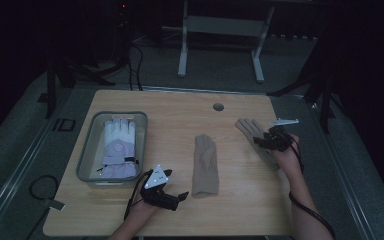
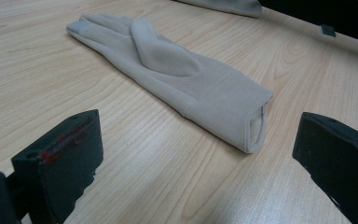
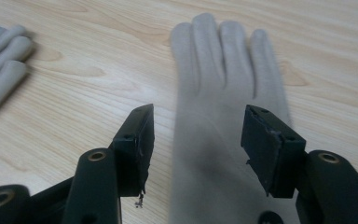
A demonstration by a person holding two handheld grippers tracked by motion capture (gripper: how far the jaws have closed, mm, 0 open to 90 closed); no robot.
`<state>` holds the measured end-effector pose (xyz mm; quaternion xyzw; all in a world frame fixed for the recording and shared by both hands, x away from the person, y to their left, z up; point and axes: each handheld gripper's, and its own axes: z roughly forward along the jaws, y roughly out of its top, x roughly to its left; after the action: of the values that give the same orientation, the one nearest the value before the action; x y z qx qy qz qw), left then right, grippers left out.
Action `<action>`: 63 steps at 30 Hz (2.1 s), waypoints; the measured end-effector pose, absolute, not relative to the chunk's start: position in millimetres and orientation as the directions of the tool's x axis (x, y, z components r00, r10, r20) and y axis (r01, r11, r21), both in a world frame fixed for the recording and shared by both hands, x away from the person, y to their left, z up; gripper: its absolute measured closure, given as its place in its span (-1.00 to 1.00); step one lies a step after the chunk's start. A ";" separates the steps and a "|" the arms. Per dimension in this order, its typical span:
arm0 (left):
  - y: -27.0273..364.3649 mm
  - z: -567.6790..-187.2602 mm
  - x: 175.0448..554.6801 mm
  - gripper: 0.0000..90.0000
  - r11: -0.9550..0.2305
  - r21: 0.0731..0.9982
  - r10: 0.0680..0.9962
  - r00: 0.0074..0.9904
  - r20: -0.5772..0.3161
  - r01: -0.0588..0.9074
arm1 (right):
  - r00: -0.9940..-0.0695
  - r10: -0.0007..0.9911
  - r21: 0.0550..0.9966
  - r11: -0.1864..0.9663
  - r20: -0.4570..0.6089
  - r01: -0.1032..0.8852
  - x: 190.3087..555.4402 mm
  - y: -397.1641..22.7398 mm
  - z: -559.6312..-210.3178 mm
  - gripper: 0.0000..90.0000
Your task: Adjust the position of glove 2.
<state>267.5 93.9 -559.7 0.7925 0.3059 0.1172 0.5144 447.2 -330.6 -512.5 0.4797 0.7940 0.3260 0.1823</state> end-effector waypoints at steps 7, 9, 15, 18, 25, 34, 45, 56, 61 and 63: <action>94.1 -561.1 268.7 -0.96 -0.281 0.885 0.601 0.787 -0.139 0.371 | -0.480 0.877 0.673 0.351 0.007 0.651 458.2 -334.1 -523.1 -0.02; 94.5 -560.9 268.4 -0.96 -0.279 0.886 0.599 0.788 -0.141 0.371 | -0.482 0.876 0.665 0.367 -0.013 0.650 459.6 -334.4 -527.9 -0.02; 97.6 -560.8 269.0 -0.96 -0.250 0.893 0.597 0.786 -0.161 0.373 | -0.479 0.876 0.641 0.395 -0.047 0.659 461.8 -331.6 -540.7 0.01; 97.1 -561.5 268.9 -0.96 -0.257 0.891 0.597 0.786 -0.159 0.376 | -0.464 0.885 0.651 0.371 -0.032 0.662 462.4 -331.5 -542.0 0.20; 96.0 -561.2 268.4 -0.96 -0.271 0.888 0.598 0.788 -0.147 0.371 | -0.347 0.938 0.657 0.265 -0.005 0.705 452.6 -322.0 -538.9 0.72; 95.1 -559.7 267.7 -0.96 -0.268 0.890 0.601 0.786 -0.146 0.369 | -0.242 0.970 0.694 0.159 0.023 0.702 415.3 -317.1 -518.4 0.74; 93.2 -556.4 265.5 -0.96 -0.271 0.893 0.595 0.792 -0.137 0.358 | -0.168 0.986 0.707 0.122 -0.005 0.696 359.2 -312.1 -505.8 0.72; 94.0 -553.7 263.6 -0.96 -0.266 0.899 0.591 0.796 -0.134 0.349 | -0.168 0.986 0.674 0.138 -0.021 0.725 342.0 -295.0 -534.6 0.65; 94.5 -554.4 263.9 -0.96 -0.266 0.898 0.589 0.796 -0.137 0.352 | -0.181 0.983 0.679 0.144 -0.016 0.720 343.0 -292.7 -543.6 0.40; 94.2 -554.6 263.9 -0.96 -0.267 0.897 0.586 0.798 -0.138 0.352 | -0.194 0.981 0.677 0.147 -0.007 0.721 343.9 -292.8 -542.6 0.30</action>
<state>263.9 94.2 -554.6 0.7882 0.2976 0.1113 0.5271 343.9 -292.8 -542.6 0.5906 0.7206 0.2785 0.2332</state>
